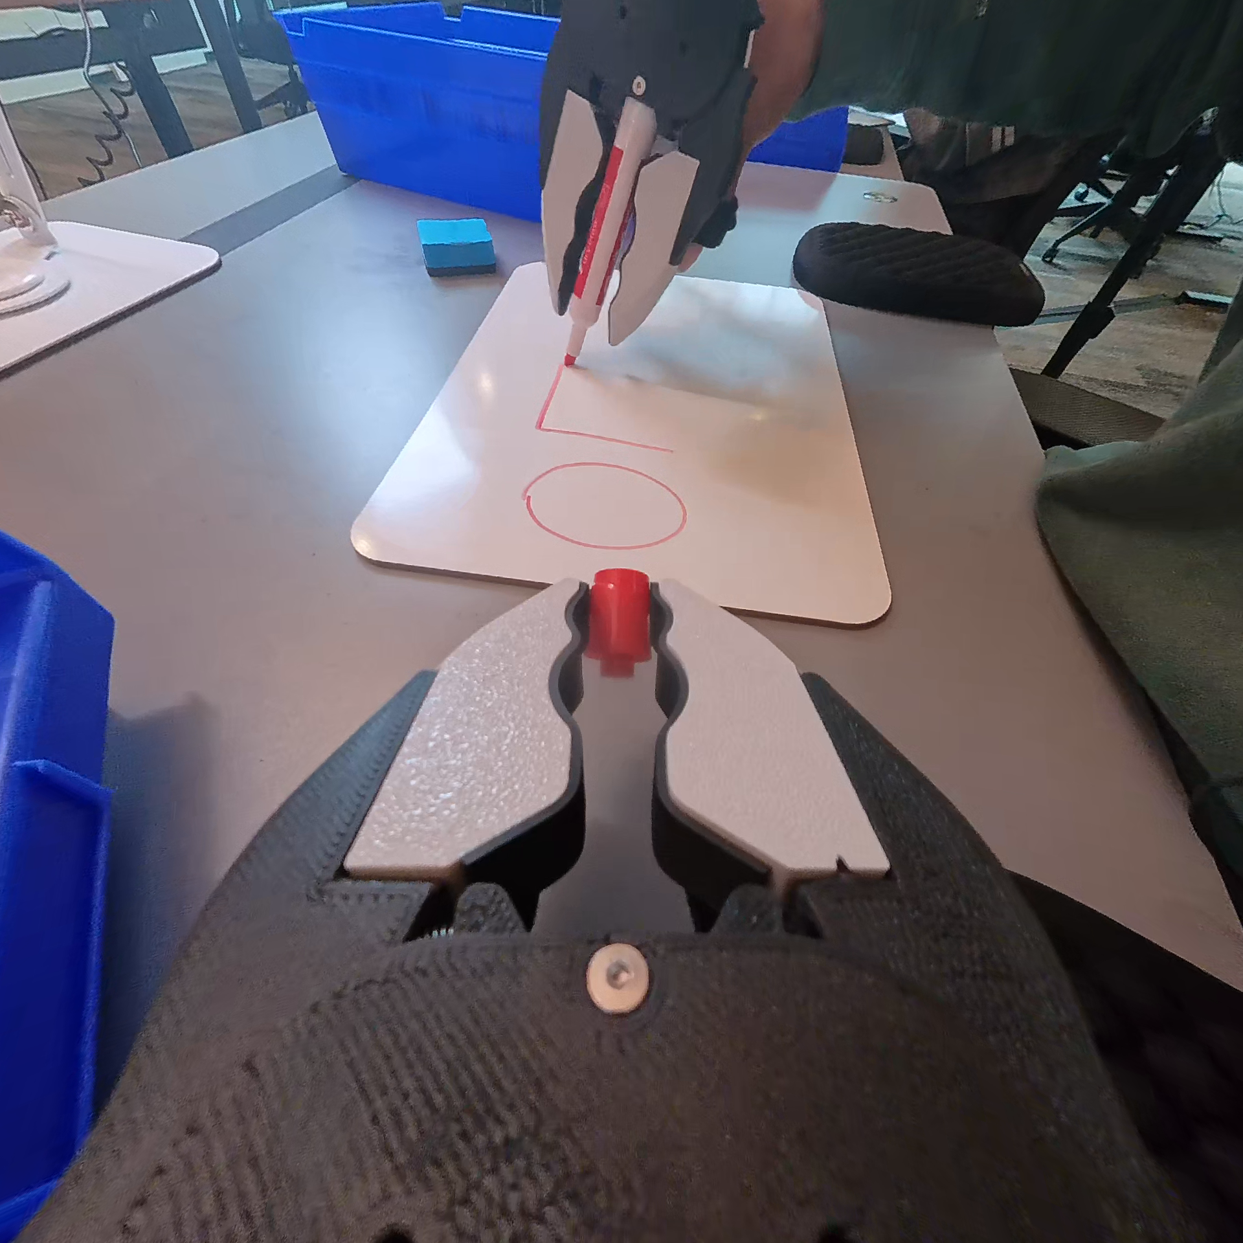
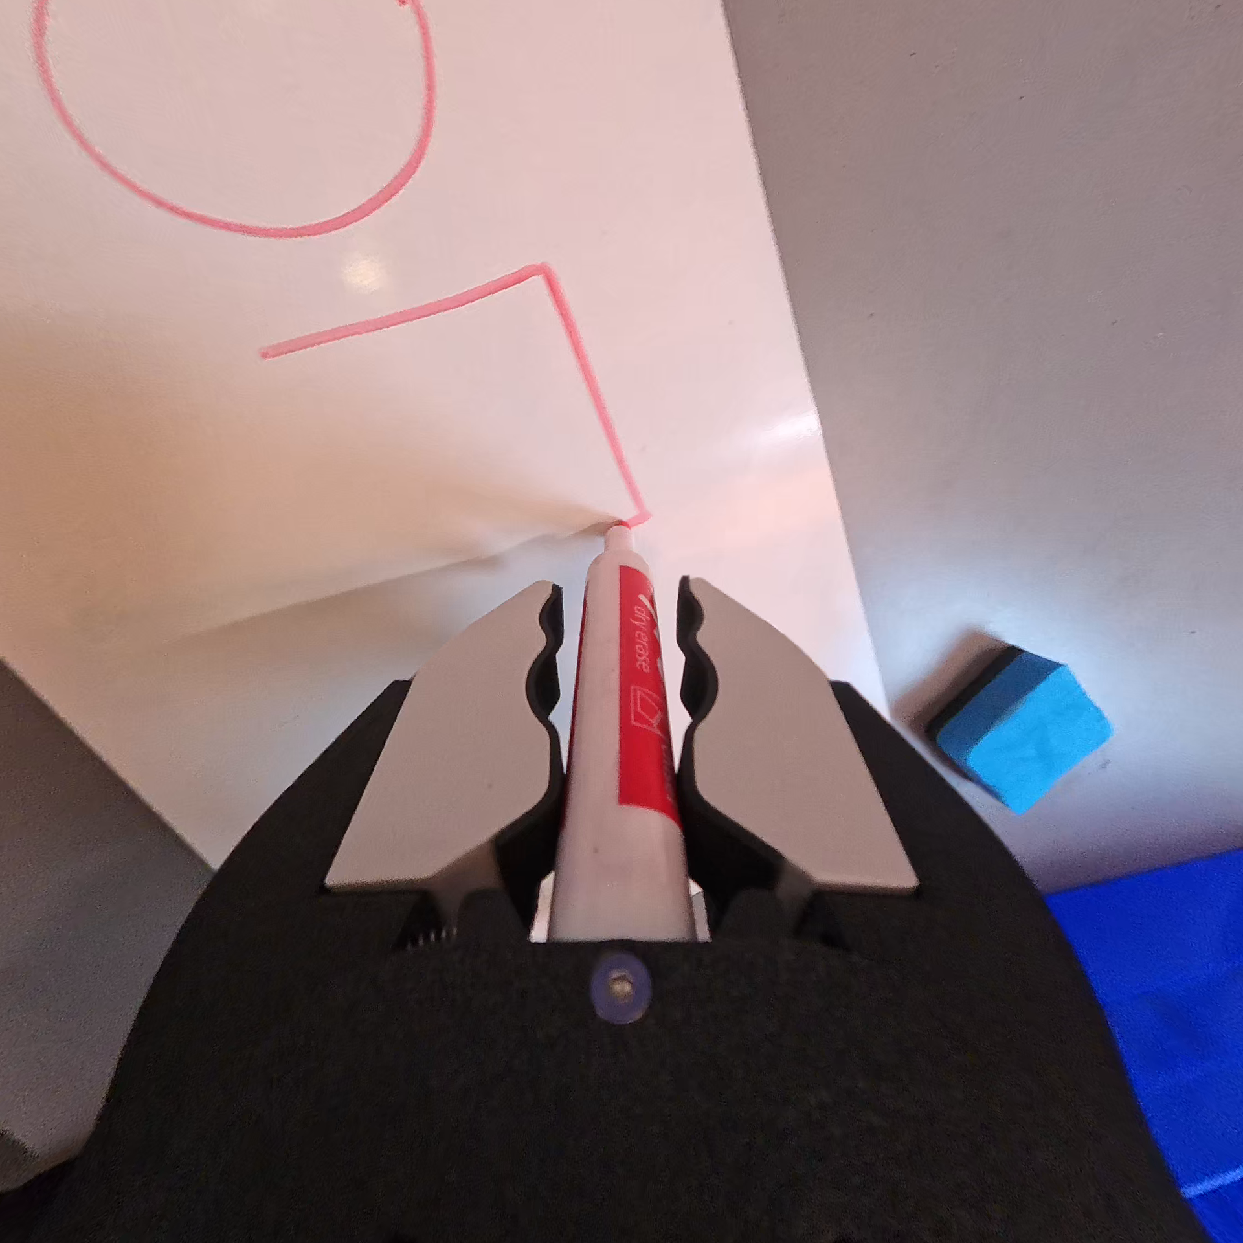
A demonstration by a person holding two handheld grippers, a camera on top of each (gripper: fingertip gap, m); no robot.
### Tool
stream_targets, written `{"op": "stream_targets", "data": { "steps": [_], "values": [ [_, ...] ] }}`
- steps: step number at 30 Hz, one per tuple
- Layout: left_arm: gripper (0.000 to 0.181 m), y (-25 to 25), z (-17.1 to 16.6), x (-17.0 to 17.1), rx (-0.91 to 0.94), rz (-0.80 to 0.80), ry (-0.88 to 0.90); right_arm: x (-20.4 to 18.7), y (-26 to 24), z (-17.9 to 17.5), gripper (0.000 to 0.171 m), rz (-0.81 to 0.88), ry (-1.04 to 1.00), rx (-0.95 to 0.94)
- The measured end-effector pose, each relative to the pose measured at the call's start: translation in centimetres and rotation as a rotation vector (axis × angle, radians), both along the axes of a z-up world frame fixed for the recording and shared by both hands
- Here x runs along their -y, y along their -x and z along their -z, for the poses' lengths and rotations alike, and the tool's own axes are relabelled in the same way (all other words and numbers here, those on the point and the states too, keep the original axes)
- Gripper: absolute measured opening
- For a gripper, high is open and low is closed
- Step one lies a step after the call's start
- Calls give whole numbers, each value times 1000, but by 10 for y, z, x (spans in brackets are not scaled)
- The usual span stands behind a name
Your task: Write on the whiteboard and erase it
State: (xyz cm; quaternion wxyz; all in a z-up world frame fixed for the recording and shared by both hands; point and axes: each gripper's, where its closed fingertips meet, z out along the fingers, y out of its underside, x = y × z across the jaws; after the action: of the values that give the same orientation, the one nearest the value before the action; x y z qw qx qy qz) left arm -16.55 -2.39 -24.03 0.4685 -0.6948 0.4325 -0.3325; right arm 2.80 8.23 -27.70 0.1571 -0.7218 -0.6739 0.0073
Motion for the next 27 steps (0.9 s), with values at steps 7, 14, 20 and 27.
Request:
{"op": "stream_targets", "data": {
  "steps": [7, 14, 20, 27],
  "values": [
    [17, 2, 3, -3, -10, -7, 9, 56, -16, -1, 33, -19, 73, 26],
    [17, 1, 3, -2, -15, -5, 6, 65, -5, -1, 34, -41, 60, 5],
    [17, 1, 4, -2, -23, -6, 5, 79, 47, 0, 34, -154, 69, -66],
    [17, 0, 7, -3, -42, -5, 1, 50, 17, -26, 34, -10, 17, -190]
  ]
}}
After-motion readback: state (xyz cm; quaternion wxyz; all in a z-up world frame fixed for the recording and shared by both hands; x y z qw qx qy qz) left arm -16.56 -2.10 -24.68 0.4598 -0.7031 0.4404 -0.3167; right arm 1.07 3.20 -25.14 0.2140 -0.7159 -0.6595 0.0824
